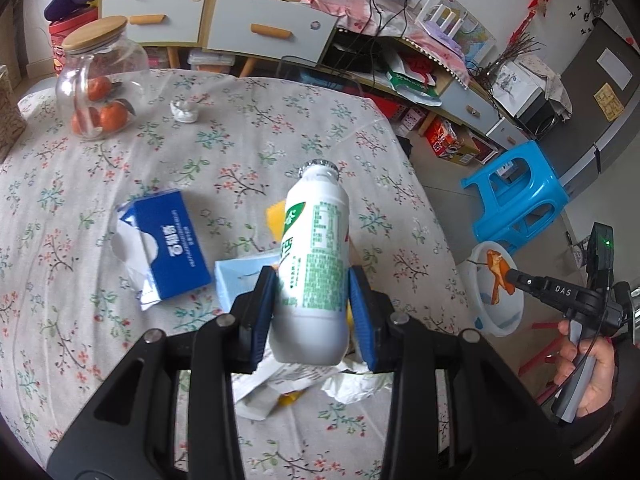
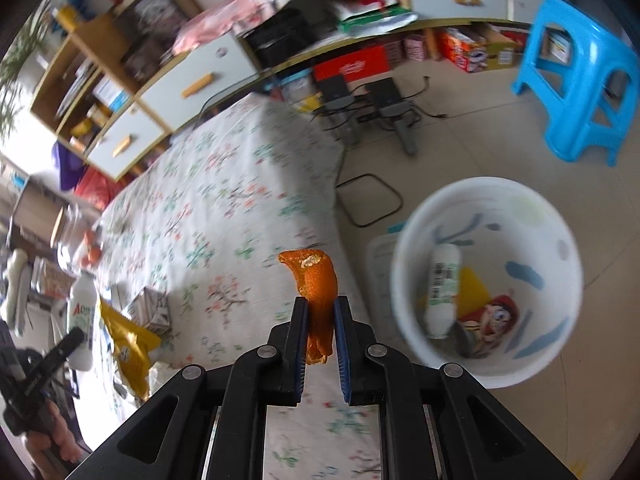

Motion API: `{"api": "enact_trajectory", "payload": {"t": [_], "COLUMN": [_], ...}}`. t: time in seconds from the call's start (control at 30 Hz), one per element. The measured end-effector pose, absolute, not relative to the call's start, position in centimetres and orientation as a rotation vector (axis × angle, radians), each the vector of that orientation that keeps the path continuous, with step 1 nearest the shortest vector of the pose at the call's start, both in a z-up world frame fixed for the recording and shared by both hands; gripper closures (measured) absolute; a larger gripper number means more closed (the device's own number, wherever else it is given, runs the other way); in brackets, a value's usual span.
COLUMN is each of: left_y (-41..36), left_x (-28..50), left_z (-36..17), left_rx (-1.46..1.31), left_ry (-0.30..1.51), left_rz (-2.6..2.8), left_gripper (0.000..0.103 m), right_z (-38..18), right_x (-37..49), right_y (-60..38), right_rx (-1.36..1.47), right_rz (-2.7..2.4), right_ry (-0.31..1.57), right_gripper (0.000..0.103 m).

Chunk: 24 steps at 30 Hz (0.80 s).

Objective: Collect trash
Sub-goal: 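Carry the orange bag over the bucket and open the right gripper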

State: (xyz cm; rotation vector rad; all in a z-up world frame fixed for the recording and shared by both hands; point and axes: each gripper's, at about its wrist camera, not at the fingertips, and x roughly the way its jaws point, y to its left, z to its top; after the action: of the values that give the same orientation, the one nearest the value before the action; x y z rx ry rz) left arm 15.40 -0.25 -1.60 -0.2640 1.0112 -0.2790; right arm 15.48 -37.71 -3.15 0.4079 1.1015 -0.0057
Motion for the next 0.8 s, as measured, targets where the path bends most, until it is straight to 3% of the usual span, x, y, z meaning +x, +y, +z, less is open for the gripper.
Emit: {"api": "enact_trajectory", "payload": {"t": [0.67, 0.8], "left_y": [-6.4, -7.2], "left_x": [14.7, 14.3], "left_z": [-2.8, -2.8], "left_rx": [-0.226, -0.217], "left_ry": [1.047, 1.050], "left_rz": [-0.334, -0.333], "left_gripper": [0.064, 0.064], "right_z": [-4.9, -5.1], "right_x": [12.0, 11.6], "right_y": [-47.9, -48.7], "right_rx": [0.502, 0.529], "right_rz": [-0.165, -0.173], "right_ry": [1.115, 1.116], "right_gripper": [0.089, 0.081]}}
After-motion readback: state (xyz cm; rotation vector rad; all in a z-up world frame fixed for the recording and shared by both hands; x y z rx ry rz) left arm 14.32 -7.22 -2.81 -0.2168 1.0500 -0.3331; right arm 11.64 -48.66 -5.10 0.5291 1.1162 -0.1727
